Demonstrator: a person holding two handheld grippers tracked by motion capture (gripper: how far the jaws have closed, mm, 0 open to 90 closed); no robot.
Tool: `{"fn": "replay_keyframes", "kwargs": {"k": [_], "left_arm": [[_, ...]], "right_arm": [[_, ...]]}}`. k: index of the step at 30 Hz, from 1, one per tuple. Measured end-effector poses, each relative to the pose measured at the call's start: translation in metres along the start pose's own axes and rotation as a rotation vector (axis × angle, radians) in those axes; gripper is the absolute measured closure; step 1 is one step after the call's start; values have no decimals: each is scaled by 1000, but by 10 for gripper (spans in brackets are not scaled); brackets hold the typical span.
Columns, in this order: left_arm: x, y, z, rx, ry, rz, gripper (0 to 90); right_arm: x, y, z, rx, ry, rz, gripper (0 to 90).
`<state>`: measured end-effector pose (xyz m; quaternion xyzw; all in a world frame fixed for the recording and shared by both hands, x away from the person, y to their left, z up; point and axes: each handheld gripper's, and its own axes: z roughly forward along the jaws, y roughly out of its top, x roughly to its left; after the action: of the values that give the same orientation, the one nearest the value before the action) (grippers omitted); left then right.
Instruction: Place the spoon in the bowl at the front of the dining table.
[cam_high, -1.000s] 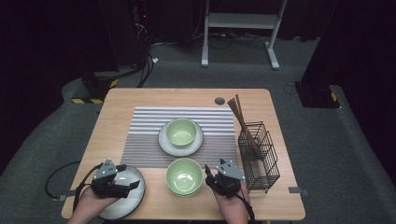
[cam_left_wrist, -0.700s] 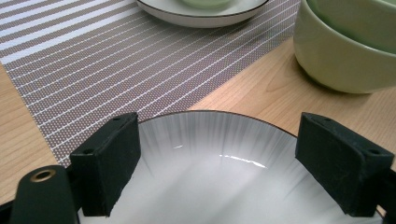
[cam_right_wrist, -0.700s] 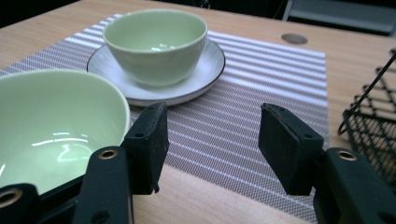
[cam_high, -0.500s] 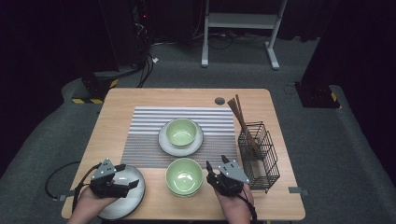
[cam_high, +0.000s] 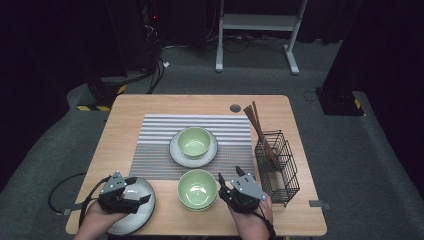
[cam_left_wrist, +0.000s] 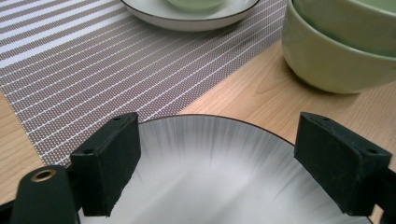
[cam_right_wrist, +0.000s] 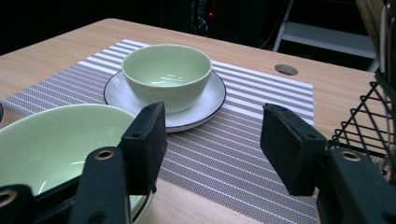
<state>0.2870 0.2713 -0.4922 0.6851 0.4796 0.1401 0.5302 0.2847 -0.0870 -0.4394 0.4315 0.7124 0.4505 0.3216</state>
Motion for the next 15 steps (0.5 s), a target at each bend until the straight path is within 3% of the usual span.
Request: {"fn": "replay_keyframes", "kwargs": {"k": [4,15], "left_arm": [[-2,0,-1,-5,-6,19,149],[1,2,-3,-19,-13,5,149]], "right_arm": [[-1,3,-6,5,1,-9,401],[3,18,-12,-38,-16,-43,401]]}}
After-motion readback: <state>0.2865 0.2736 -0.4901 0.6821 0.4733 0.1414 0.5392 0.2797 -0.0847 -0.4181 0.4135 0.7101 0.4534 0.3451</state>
